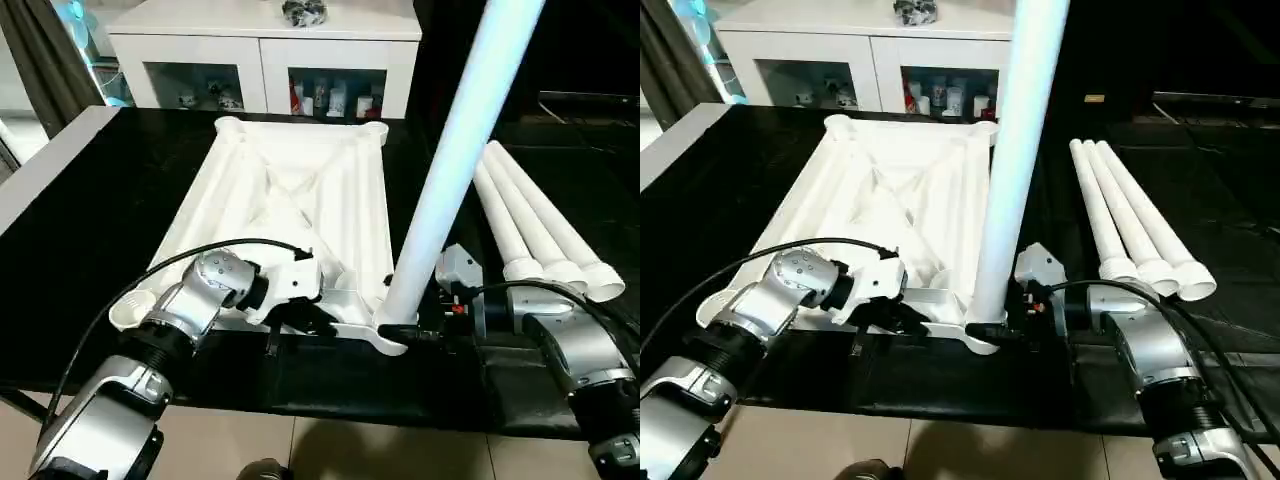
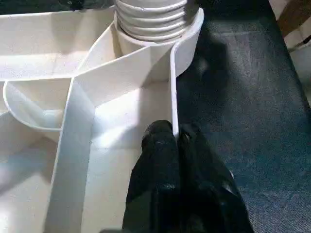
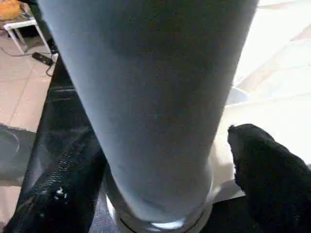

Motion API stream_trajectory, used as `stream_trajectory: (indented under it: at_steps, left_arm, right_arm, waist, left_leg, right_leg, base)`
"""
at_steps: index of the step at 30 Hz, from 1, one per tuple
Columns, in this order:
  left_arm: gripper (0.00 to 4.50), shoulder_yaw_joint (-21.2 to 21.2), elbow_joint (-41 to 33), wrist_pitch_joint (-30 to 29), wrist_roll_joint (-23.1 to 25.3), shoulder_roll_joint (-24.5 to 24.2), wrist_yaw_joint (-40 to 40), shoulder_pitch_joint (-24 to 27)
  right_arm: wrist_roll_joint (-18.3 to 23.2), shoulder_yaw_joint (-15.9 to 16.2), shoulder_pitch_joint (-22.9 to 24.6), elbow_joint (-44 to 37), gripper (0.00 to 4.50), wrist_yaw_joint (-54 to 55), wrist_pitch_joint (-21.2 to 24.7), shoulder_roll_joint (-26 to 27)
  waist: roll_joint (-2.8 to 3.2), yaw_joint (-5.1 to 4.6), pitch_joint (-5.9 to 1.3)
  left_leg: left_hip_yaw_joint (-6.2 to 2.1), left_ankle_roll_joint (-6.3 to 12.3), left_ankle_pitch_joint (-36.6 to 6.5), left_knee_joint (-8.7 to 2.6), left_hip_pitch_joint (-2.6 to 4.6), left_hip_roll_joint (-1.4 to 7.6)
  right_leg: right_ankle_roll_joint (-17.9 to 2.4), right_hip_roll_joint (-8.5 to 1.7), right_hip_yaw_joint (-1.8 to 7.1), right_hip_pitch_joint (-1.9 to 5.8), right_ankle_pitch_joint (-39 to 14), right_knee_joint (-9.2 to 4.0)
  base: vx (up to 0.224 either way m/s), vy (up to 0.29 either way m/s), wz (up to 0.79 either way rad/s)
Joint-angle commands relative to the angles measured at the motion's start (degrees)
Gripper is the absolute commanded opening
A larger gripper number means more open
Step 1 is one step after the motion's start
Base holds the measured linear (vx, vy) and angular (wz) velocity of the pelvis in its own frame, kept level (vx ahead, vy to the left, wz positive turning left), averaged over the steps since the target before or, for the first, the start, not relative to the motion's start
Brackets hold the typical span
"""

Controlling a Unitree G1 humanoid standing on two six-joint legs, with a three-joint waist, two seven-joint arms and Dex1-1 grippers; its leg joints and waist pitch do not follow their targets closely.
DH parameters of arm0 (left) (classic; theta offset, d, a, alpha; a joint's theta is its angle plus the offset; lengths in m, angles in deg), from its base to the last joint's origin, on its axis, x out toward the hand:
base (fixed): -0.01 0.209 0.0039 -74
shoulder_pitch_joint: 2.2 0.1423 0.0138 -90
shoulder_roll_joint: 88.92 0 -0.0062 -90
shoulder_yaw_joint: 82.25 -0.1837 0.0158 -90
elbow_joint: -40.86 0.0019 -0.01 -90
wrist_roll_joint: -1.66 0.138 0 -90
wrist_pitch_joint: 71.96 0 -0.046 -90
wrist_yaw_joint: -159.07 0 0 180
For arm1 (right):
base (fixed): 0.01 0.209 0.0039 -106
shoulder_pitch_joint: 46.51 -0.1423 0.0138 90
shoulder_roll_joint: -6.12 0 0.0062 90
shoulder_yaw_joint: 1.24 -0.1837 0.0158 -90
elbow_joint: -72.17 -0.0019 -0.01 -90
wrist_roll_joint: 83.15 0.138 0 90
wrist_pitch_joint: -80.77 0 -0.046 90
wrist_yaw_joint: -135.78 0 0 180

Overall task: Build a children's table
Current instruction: Rotate leg to tighten

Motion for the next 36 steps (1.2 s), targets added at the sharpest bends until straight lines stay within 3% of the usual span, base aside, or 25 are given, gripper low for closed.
stream_trajectory:
  at_steps: [1,10,18,23,26,27,29,31,32,34,36]
  left_arm:
    - [0.0,-1.23,-0.38,1.39,0.23,-0.1,2.01,-0.68]
    - [0.0,-1.22,-0.18,1.72,0.31,-0.2,2.15,-0.53]
    - [0.0,-0.98,-0.12,0.96,0.7,-0.18,0.88,-0.27]
    - [0.0,1.89,0.97,-4.36,0.27,2.23,-6.35,-0.98]
    - [0.0,3.06,0.56,-5.92,-0.38,3.3,-8.62,-1.16]
    - [0.0,4.93,-0.27,-9.83,-1.05,5.42,-13.27,-1.87]
    - [0.0,6.61,-0.78,-13.34,-1.71,7.41,-17.35,-2.7]
    - [0.0,7.94,-1.1,-15.66,-2.2,9.03,-20.73,-3.48]
    - [0.0,8.51,-1.24,-16.5,-2.36,9.78,-22.35,-3.83]
    - [0.0,9.19,-1.46,-18.14,-2.33,10.9,-24.83,-4.29]
    - [0.0,10.48,-1.43,-21.2,-1.0,14.2,-32.66,-5.56]
  right_arm:
    - [0.24,-0.1,-0.9,0.52,3.82,-0.93,-0.03,-0.96]
    - [0.2,0.31,-0.8,1.23,2.93,-1.99,0.05,-1.02]
    - [0.59,0.45,0.2,0.52,2.7,-2.09,0.74,-0.31]
    - [1.65,-0.69,2.12,-2.39,2.67,3.82,4.85,3.18]
    - [0.84,-0.84,2.41,-2.47,2.67,7.63,6.28,4.85]
    - [-0.79,-1.14,2.09,-1.64,2.67,14.61,8.18,8.41]
    - [-1.78,-1.82,1.18,-0.41,2.66,20.97,10.09,11.89]
    - [-2.34,-2.38,-0.07,1.11,2.66,25.84,11.48,14.78]
    - [-2.57,-2.58,-0.67,1.87,2.66,27.93,12.09,16.05]
    - [-3.07,-3.1,-1.87,3.6,2.66,31.78,12.78,18.14]
    - [-4.98,-3.99,-5.78,9.44,2.66,41.14,12.08,22.91]
  waist:
    - [-0.7,-0.17,-4.34]
    - [-0.68,-0.13,-4.37]
    - [-0.71,-0.1,-4.37]
    - [-0.72,-0.14,-4.18]
    - [-0.72,-0.51,-4.04]
    - [-0.76,-0.66,-4.02]
    - [-0.64,-1.75,-3.82]
    - [-0.59,-2.48,-3.73]
    - [-0.64,-2.75,-3.8]
    - [-0.63,-3.27,-3.78]
    - [-0.57,-3.61,-3.86]
  left_leg:
    - [-1.67,5.09,-12.2,-3.72,1.62,4.33]
    - [-1.71,5.23,-11.96,-3.72,1.64,4.4]
    - [-1.66,5.4,-11.63,-3.65,1.6,4.31]
    - [-1.64,4.87,-12.63,-3.78,1.8,4.32]
    - [-1.91,3.22,-15.02,-4.11,1.87,4.24]
    - [-1.9,2.99,-15.18,-4.17,1.8,4.22]
    - [-2.23,1.06,-17.47,-4.59,1.9,4.07]
    - [-2.23,0.63,-17.92,-4.67,1.62,3.85]
    - [-2.13,0.49,-18.23,-4.54,1.94,3.7]
    - [-2.01,0.86,-17.61,-4.44,1.91,3.6]
    - [-1.97,0.8,-16.97,-4.41,1.93,3.6]
  right_leg:
    - [-11.08,-5.79,3.29,2.61,-11.96,-4.24]
    - [-11.14,-5.77,3.28,2.58,-11.89,-4.2]
    - [-11.16,-5.79,3.26,2.63,-11.89,-4.22]
    - [-11.01,-5.72,3.28,2.42,-13.56,-4.46]
    - [-9.9,-5.95,3.23,2.47,-18.09,-4.91]
    - [-9.7,-5.92,3.23,2.51,-18.35,-4.87]
    - [-9.51,-5.96,3.08,2.48,-20.41,-4.92]
    - [-9.03,-6.02,3.06,2.72,-20.99,-5.1]
    - [-8.88,-6.05,3.06,2.55,-21.31,-5.42]
    - [-9.12,-5.95,3.2,2.52,-20.08,-5.42]
    - [-9.46,-5.95,3.22,2.45,-19.18,-5.31]
  base:
    - [0.0,0.0,0.0]
    - [0.0,0.0,0.0]
    - [0.0,0.0,0.0]
    - [0.0,0.0,0.0]
    - [0.0,0.0,0.0]
    - [0.0,0.0,0.0]
    - [0.0,0.0,0.0]
    - [0.0,0.0,0.0]
    - [0.0,0.0,0.0]
    - [0.0,0.0,0.0]
    - [0.0,0.0,0.0]
